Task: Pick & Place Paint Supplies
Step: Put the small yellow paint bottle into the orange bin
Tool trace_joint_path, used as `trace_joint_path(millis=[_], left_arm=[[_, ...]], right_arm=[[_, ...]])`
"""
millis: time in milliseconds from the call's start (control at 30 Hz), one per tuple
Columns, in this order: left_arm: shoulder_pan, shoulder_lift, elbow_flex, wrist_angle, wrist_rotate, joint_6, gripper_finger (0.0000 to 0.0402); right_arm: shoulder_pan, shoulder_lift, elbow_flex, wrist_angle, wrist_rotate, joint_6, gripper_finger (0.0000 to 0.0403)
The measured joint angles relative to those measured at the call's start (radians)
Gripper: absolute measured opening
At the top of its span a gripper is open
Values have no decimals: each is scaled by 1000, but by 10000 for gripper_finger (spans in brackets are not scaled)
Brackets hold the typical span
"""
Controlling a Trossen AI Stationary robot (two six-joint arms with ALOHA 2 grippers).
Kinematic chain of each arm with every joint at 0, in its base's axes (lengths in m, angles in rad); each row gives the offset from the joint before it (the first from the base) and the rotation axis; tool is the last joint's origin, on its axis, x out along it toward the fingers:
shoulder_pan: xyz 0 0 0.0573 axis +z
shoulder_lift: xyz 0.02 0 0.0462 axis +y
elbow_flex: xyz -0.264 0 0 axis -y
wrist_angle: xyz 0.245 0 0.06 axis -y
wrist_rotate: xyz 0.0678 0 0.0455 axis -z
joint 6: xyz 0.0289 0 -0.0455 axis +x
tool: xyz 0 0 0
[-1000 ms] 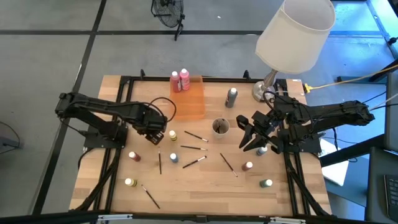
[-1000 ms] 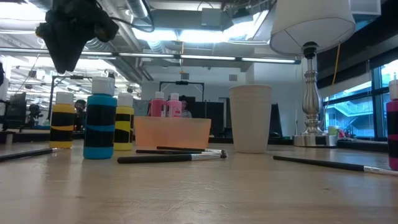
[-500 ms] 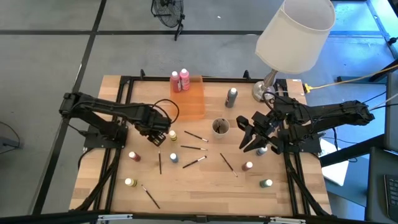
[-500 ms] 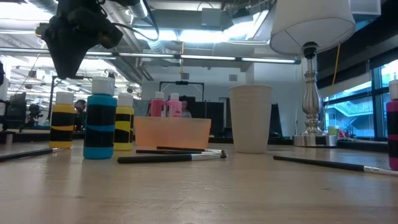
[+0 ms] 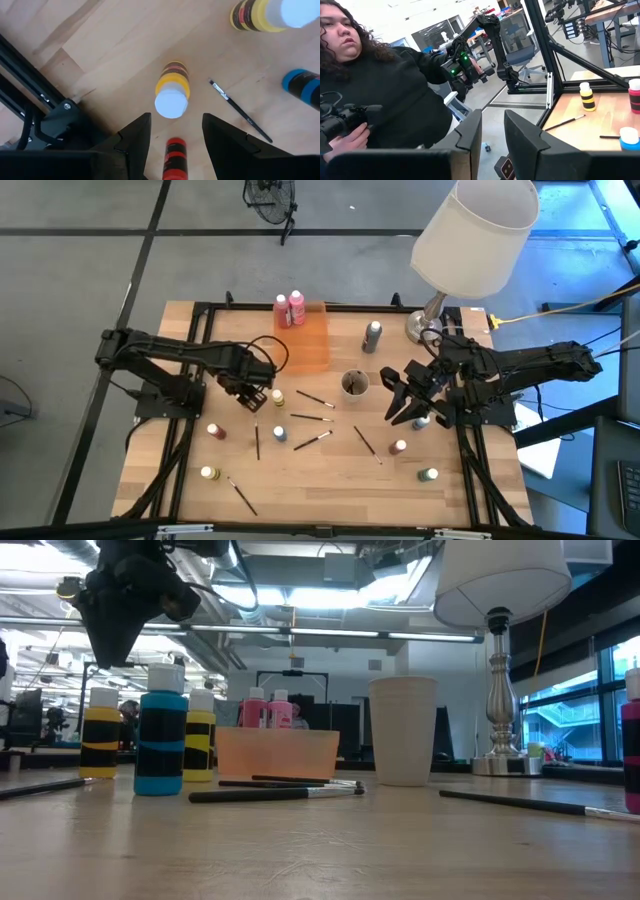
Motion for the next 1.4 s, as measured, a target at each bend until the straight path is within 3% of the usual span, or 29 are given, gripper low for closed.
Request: trace_joint_path(millis=[333, 1400], left_arm=[[0, -5, -110, 59, 46, 14, 174], [44, -9, -110, 122, 15, 34, 174]], right_arm=[[4, 0, 0, -3, 0, 0, 87], [2, 0, 0, 0, 45, -8, 87]])
